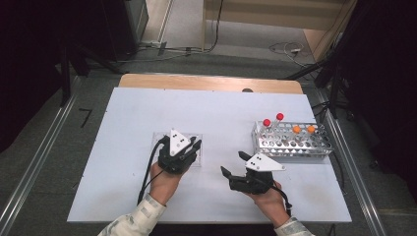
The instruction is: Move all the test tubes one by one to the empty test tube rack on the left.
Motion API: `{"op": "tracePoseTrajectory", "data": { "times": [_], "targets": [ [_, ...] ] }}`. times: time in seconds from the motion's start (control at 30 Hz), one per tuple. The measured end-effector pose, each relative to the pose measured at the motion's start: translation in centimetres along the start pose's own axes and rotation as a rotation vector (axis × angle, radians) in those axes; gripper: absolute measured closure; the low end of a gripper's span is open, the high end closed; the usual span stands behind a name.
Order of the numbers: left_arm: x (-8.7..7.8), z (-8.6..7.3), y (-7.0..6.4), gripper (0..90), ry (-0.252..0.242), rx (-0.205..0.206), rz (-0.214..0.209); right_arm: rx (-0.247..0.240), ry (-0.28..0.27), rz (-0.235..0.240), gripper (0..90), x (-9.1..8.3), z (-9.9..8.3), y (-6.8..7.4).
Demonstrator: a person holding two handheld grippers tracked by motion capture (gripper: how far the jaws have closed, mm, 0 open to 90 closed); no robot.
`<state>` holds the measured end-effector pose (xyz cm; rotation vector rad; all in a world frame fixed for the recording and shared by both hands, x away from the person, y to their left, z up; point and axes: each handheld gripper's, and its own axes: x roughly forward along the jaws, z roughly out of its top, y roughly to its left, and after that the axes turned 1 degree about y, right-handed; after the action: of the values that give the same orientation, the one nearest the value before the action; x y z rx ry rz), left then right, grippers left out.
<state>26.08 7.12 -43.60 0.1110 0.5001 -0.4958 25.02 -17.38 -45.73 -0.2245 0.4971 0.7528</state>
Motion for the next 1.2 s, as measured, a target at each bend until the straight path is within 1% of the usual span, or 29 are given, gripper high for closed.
{"op": "tracePoseTrajectory", "data": {
  "times": [0.03, 0.07, 0.17, 0.27, 0.33, 0.4, 0.43, 0.53, 0.6, 0.67, 0.73, 0.8, 0.9, 1.0, 1.2],
  "targets": [
    [0.3, -0.3, 0.0, 76.4, 0.012, 0.002, 0.001, -0.001, -0.001, 0.0, 21.2, 0.0, 0.0, 0.0],
    [0.5, -0.5, -0.1, 75.9, 0.009, -0.004, -0.001, -0.001, -0.001, 0.001, 21.2, -0.1, 0.0, -0.1],
    [0.4, -0.5, -0.1, 75.7, 0.008, -0.005, 0.002, 0.0, -0.004, -0.005, 21.2, -0.2, 0.0, -0.2],
    [0.4, -0.5, 0.1, 74.6, 0.016, -0.013, -0.011, 0.001, -0.003, -0.004, 21.2, -0.2, -0.1, -0.2],
    [0.4, -0.5, 0.2, 68.5, 0.015, -0.029, -0.027, -0.001, -0.002, -0.004, 21.3, -0.2, -0.1, -0.2],
    [0.2, -0.3, 0.3, 60.0, 0.008, -0.041, -0.035, -0.001, -0.004, -0.005, 21.2, -0.2, -0.1, -0.1],
    [0.0, -0.2, 0.4, 55.2, -0.006, -0.051, -0.03, 0.0, -0.005, -0.006, 21.3, -0.3, -0.1, -0.1],
    [-0.8, 0.3, 0.6, 35.8, -0.044, -0.095, -0.005, 0.0, -0.011, -0.013, 21.3, -0.5, 0.0, -0.3],
    [-1.2, 0.4, 0.9, 27.5, -0.056, -0.119, 0.004, 0.003, -0.017, -0.02, 21.3, -0.8, -0.1, -0.5],
    [-1.3, 0.5, 1.3, 22.1, -0.058, -0.147, 0.007, 0.006, -0.021, -0.032, 21.3, -1.3, -0.2, -0.8],
    [-1.4, 0.4, 1.6, 19.9, -0.053, -0.161, 0.01, 0.01, -0.023, -0.041, 21.3, -1.7, -0.3, -1.3],
    [-1.4, 0.4, 1.8, 18.0, -0.049, -0.161, 0.024, 0.023, -0.02, -0.053, 21.4, -2.1, -0.5, -1.7],
    [-1.4, 0.3, 2.0, 18.0, -0.045, -0.157, 0.032, 0.038, -0.022, -0.072, 21.5, -2.8, -0.7, -2.4],
    [-1.5, 0.1, 2.2, 18.0, -0.042, -0.14, 0.057, 0.054, -0.021, -0.096, 21.5, -3.3, -0.9, -3.2],
    [-1.8, 0.0, 2.7, 18.0, -0.045, -0.152, 0.074, 0.093, -0.031, -0.149, 21.8, -4.2, -1.2, -5.0]
  ]
}}
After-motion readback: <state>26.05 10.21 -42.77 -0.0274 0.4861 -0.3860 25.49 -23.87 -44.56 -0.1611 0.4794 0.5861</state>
